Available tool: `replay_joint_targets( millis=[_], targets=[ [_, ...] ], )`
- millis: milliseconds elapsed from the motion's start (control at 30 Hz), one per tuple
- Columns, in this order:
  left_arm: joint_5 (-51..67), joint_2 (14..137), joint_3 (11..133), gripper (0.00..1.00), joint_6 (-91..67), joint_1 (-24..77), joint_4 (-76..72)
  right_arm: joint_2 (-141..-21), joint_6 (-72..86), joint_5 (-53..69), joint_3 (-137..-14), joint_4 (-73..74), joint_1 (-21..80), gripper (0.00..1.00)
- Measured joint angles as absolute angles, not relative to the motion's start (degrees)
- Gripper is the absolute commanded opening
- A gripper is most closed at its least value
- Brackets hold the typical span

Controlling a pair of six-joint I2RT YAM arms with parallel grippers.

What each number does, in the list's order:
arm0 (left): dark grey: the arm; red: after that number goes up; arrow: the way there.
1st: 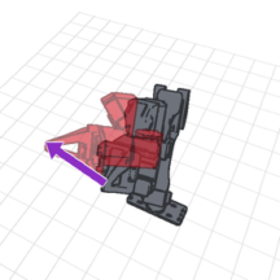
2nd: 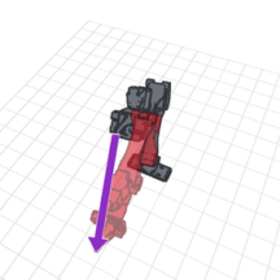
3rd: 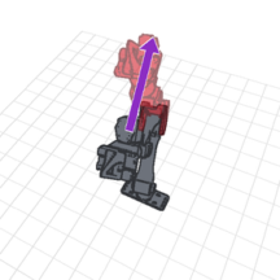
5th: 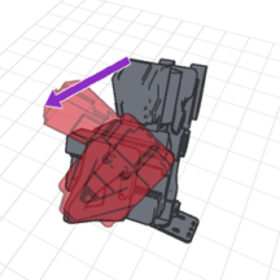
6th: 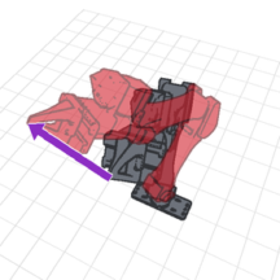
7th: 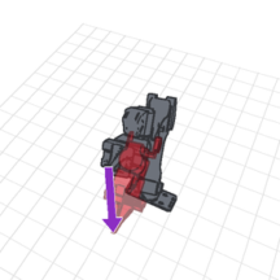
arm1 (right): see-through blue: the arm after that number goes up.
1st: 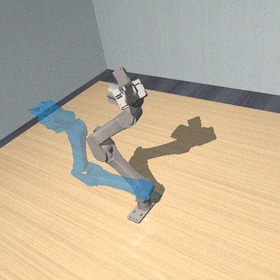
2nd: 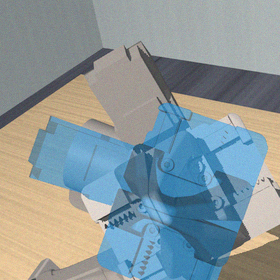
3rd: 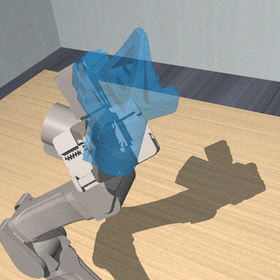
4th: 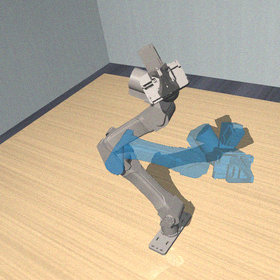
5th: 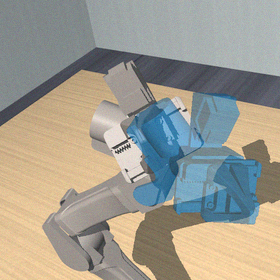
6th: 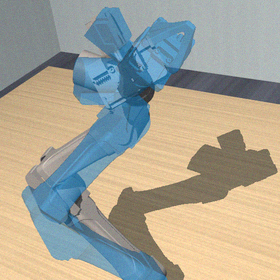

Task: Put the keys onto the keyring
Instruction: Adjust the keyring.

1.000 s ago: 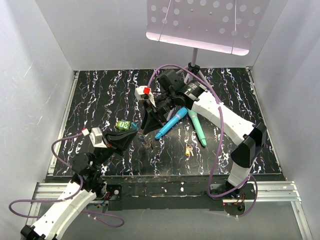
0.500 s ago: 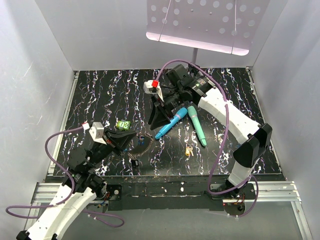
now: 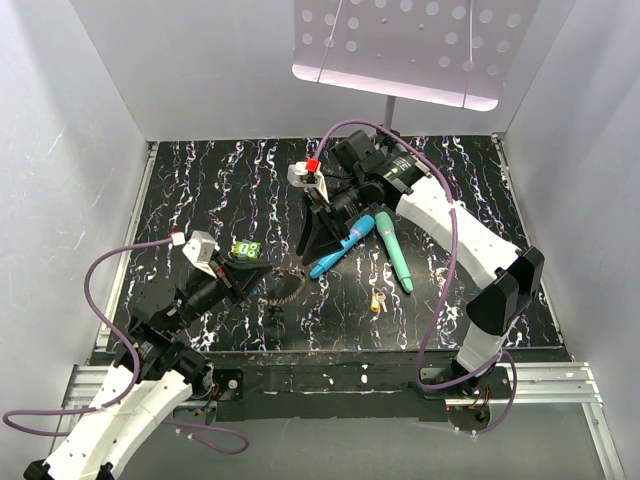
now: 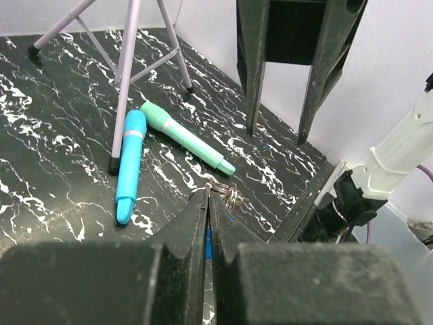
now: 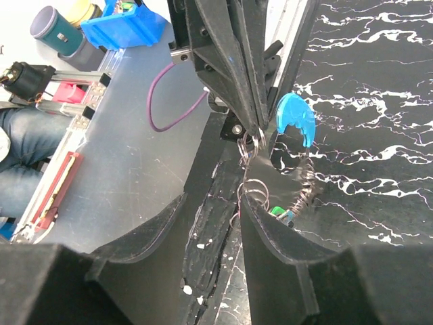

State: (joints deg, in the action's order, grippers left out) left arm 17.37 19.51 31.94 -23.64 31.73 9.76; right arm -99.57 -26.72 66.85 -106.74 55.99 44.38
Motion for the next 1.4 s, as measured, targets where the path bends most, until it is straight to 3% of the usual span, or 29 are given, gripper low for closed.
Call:
replay_joint_targets(
  millis=[1067,1100,1233,1400],
  targets=[
    [19.03,32.88,48.03,0.0,-21.76,31.73,30.89,-100.73,-21.67,54.48,-104.49,52.07,49.82,0.49],
    [18.92,32.99,48.21,0.0,-21.67,31.73,31.16,-100.64,-21.02,54.08,-103.96,51.35,50.48,0.54],
    [18.33,33.43,48.66,0.0,-21.69,31.73,31.97,-100.51,-16.62,52.21,-100.84,48.36,52.27,0.57],
    [17.28,33.98,48.82,0.0,-22.11,31.73,32.64,-99.61,-12.53,49.17,-98.59,45.39,52.95,0.5]
  ],
)
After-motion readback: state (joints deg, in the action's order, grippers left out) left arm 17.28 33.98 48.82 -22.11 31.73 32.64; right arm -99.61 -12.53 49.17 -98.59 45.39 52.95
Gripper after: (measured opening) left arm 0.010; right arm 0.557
